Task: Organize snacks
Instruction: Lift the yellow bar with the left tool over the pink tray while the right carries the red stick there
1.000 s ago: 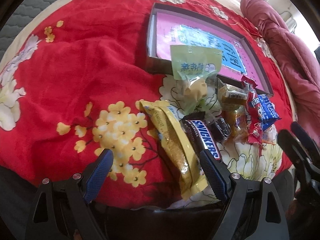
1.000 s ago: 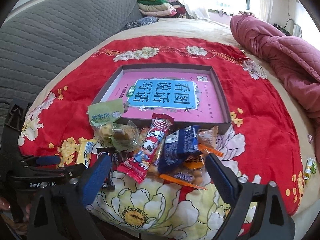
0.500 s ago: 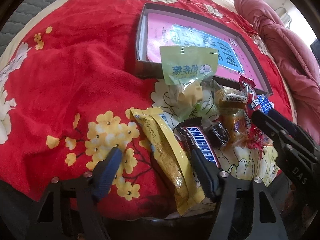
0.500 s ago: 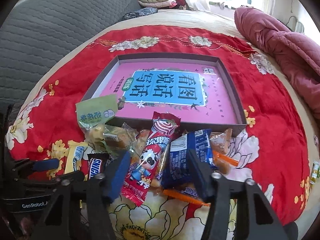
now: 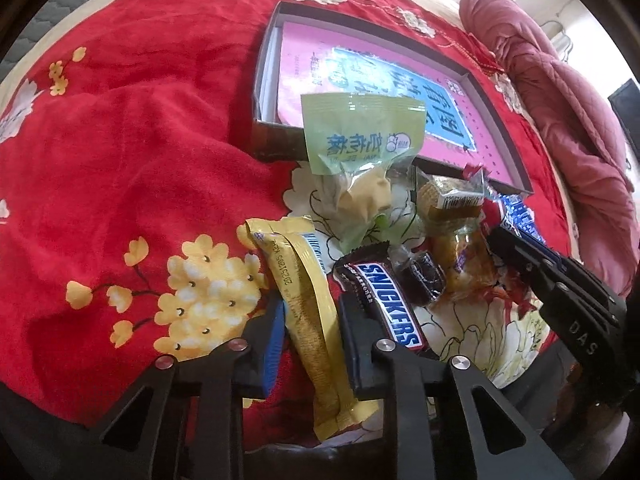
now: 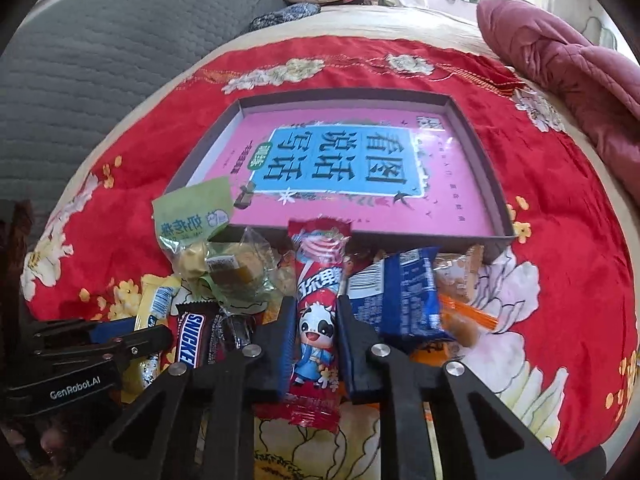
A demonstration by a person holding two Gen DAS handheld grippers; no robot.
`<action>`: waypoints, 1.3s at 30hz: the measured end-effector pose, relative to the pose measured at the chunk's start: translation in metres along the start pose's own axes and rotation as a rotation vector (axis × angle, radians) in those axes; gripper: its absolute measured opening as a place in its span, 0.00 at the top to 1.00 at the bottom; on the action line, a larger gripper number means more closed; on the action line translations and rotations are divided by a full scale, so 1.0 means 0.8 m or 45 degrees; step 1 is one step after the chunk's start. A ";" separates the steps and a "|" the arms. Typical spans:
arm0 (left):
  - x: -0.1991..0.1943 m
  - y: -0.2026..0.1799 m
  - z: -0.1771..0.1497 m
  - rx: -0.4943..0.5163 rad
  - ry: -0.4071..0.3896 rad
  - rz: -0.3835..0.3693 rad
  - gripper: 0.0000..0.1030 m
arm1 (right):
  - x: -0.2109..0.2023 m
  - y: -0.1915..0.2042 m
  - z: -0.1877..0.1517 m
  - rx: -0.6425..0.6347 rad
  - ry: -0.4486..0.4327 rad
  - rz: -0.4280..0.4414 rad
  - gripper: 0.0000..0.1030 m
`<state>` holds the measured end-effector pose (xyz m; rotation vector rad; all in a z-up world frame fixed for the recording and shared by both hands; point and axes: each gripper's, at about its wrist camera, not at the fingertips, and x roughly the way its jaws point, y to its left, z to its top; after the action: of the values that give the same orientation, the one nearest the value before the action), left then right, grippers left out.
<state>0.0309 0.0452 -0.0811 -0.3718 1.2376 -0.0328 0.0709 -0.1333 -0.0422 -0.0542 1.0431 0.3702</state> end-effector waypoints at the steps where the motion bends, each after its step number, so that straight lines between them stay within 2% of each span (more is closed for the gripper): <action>1: -0.002 0.001 0.000 0.001 -0.004 -0.003 0.76 | -0.002 -0.001 0.000 0.008 -0.004 0.010 0.81; 3: -0.009 0.003 -0.001 0.003 -0.021 -0.010 0.82 | -0.008 -0.007 0.001 0.042 -0.016 0.040 0.81; 11: -0.030 0.002 -0.002 0.018 -0.070 -0.027 0.84 | -0.018 -0.012 0.000 0.060 -0.024 0.095 0.84; 22: -0.067 -0.001 0.003 0.031 -0.176 -0.029 0.85 | 0.007 -0.001 -0.002 -0.012 0.037 0.048 0.83; 26: -0.073 -0.005 0.007 0.032 -0.197 -0.028 0.85 | 0.012 0.000 -0.002 -0.048 0.019 0.043 0.83; 32: -0.081 -0.011 0.021 0.036 -0.235 -0.034 0.85 | -0.001 -0.020 0.000 0.073 -0.009 0.184 0.85; 39: -0.086 -0.016 0.045 0.036 -0.272 -0.053 0.85 | -0.029 -0.036 0.018 0.142 -0.087 0.217 0.85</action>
<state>0.0433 0.0577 -0.0047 -0.3668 1.0175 -0.0455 0.0821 -0.1635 -0.0189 0.1471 1.0021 0.4642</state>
